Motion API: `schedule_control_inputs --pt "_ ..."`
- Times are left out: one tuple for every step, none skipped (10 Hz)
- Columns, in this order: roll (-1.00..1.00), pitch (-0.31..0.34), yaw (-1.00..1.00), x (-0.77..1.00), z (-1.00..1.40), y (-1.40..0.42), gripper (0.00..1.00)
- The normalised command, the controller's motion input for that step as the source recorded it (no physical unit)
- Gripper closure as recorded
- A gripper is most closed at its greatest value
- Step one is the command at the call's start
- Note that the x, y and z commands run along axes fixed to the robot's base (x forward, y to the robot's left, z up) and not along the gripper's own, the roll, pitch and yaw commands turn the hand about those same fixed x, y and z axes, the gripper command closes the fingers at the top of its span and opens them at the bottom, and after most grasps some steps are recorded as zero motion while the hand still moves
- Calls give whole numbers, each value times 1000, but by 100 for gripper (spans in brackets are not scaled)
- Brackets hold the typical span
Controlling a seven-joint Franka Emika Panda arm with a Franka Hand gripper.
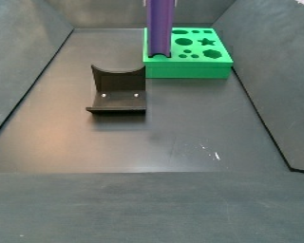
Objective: Insert the arch object.
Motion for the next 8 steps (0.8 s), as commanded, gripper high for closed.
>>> schedule_control_inputs --pt "-97 -110 426 -154 -211 323 100" --pt "-89 -131 529 -134 -191 157 100" --pt "-169 -87 440 -34 -200 0 100" --pt "-186 -60 74 0 -289 0 100" --pt "-147 -33 -20 103 -337 0 100" --pt "-99 -3 -146 120 -314 0 100" --pt "-84 0 -157 77 -280 0 100" --pt "-94 0 -174 46 -289 0 100"
